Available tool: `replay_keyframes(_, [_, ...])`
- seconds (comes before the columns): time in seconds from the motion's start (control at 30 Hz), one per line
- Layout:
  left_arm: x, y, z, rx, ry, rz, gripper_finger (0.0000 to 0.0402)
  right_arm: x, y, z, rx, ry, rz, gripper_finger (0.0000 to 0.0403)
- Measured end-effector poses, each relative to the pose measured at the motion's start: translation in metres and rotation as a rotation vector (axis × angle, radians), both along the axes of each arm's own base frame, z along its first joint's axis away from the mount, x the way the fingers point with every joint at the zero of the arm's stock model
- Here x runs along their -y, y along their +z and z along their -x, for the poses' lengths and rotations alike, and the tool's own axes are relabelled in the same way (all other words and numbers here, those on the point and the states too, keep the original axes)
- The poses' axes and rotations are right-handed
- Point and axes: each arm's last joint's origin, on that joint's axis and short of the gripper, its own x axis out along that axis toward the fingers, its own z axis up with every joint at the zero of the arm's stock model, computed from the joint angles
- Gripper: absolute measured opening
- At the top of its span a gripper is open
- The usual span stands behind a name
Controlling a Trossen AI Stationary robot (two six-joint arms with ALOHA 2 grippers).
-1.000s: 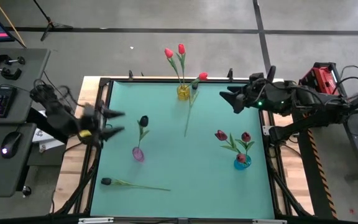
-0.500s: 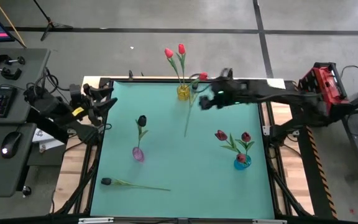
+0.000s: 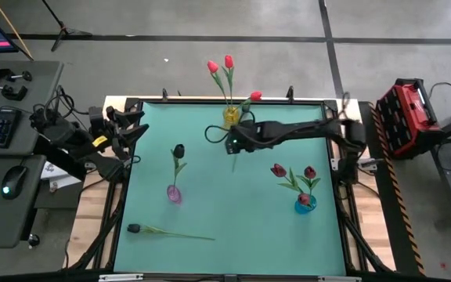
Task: Sort flowers into vase by color
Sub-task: Put the top black tulip into the violet vase
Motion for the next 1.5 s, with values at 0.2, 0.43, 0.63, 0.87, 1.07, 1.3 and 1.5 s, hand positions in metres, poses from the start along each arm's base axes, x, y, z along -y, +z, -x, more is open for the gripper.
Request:
replay_keyframes(0.2, [0.0,0.0,0.0,0.0,0.0,0.0,0.028,0.011,-0.045,-0.012,-0.069,-0.134,0.076,0.0293])
replay_keyframes(0.43, [0.0,0.001,0.0,0.013,0.001,0.009,0.028,0.015,-0.078,-0.024,-0.041,-0.226,0.086,0.0267])
replay_keyframes(0.63, [0.0,0.003,0.001,0.034,0.002,0.023,0.028,0.012,-0.089,-0.023,-0.092,-0.244,0.111,0.0174])
replay_keyframes(0.87, [-0.001,0.003,0.001,0.03,0.016,0.018,0.028,-0.006,-0.084,-0.013,-0.275,-0.044,0.157,0.0013])
replay_keyframes(1.07, [-0.001,0.004,0.001,0.014,0.023,-0.017,0.028,-0.031,-0.054,-0.003,-0.31,0.135,0.127,0.0003])
replay_keyframes(1.3, [-0.001,0.004,0.001,0.012,0.027,-0.019,0.028,-0.06,0.008,0.006,-0.162,0.447,0.097,0.0001])
replay_keyframes(1.5, [-0.001,0.004,0.001,0.012,0.028,-0.019,0.028,-0.085,0.04,0.015,-0.01,0.663,-0.04,0.0])
